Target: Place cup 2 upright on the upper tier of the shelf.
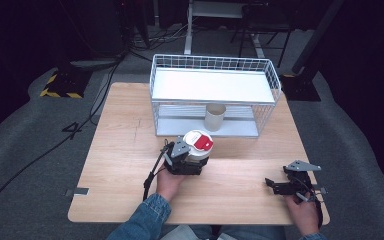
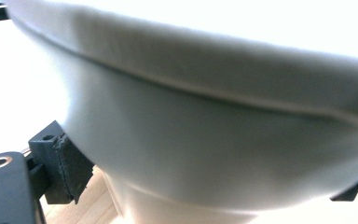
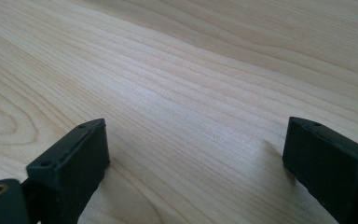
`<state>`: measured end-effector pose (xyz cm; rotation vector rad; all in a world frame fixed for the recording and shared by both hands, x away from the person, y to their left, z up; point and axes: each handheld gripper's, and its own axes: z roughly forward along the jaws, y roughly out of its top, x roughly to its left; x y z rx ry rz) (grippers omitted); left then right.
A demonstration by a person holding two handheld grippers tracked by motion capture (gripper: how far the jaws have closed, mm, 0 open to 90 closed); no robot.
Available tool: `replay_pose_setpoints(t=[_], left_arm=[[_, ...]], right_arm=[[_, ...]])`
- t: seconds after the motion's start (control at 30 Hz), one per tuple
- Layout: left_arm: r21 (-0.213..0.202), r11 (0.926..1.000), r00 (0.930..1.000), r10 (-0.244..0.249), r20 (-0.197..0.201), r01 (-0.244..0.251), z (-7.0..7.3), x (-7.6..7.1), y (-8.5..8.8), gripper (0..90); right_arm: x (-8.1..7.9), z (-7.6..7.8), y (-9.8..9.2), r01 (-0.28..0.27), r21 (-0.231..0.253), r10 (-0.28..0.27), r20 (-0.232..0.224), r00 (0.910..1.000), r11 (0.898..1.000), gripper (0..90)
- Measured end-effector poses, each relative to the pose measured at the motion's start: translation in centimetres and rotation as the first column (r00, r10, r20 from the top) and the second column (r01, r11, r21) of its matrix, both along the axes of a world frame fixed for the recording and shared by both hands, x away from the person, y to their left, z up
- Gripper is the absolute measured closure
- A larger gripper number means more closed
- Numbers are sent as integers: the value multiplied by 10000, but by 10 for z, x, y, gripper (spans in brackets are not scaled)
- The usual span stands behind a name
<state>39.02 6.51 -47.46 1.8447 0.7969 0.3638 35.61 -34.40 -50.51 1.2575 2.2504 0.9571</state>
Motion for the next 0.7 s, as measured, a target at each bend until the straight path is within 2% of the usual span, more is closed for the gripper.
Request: replay_pose_setpoints(t=[0.07, 0.33, 0.43, 0.53, 0.7], left_arm=[[-119, 9999, 10000, -3, -62, 3, 1, -1, 0, 106], [-384, 9993, 9998, -41, 184, 48, 13, -8, 4, 109], [-365, 9993, 9998, -76, 170, 83, 20, -11, 4, 109], [-221, 9996, 9991, -158, 405, 167, 30, -14, 5, 109], [-75, 9996, 9991, -287, 299, 289, 43, -16, 6, 110]], right_arm=[[0, 0, 0, -1, 0, 1, 0, 10000, 10000, 71], [0, 0, 0, -2, -1, 2, 1, 10000, 10000, 71], [0, 0, 0, -1, -2, 1, 1, 10000, 10000, 70], [0, 0, 0, -2, -2, 2, 0, 10000, 10000, 71], [0, 0, 0, 2, 0, -2, -1, 10000, 10000, 71]])
